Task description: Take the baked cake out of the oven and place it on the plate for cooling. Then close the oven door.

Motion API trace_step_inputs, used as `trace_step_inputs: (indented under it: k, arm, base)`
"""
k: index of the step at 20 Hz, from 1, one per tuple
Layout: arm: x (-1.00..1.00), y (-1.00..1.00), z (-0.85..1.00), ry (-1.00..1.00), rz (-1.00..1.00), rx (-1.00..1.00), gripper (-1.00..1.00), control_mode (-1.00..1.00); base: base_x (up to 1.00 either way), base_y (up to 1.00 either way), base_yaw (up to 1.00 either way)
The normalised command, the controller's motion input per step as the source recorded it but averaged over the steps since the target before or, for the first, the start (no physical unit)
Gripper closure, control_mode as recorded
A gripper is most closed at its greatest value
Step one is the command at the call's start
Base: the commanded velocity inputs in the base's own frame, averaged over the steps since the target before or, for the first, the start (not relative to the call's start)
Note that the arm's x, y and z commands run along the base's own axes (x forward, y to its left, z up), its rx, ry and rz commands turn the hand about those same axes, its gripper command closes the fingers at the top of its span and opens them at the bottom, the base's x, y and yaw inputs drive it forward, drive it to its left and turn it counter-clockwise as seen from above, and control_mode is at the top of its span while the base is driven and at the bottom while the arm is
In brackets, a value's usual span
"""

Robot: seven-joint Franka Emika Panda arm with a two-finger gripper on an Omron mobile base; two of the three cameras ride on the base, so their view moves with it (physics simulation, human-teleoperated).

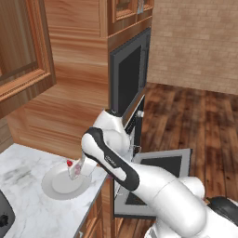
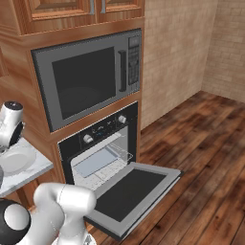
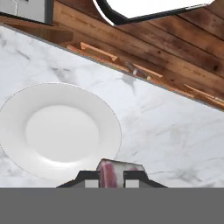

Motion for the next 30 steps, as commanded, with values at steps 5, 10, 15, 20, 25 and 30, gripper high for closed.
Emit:
trace_step_inputs:
  k: [5,10,15,20,25,30]
  arm:
    - [0.22,0.10,-0.32,0.16,0.00,0.00,1.00,-1.00]
    - [0.11,0.19,-0.34,0.05,0.03,0.00,1.00,-1.00]
    - [0.00,0.21,-0.21,0.00,0.03,0.00,1.00,-1.00]
    - [0.00,0.14,-0.05,-0.06,0.02,0.02,1.00,-1.00]
    - [0.04,0.04,-0.15,-0.10,0.01,0.04,1.00,-1.00]
    - [0.08,0.03,-0.32,-0.13,0.01,0.01,1.00,-1.00]
  base:
    - [0.00,0.00,0.00]
    - [0.00,0.00,0.00]
    - [0.00,0.00,0.00]
    - [0.00,0.00,0.00]
    - [0.00,0.00,0.00]
    - [0.00,0.00,0.00]
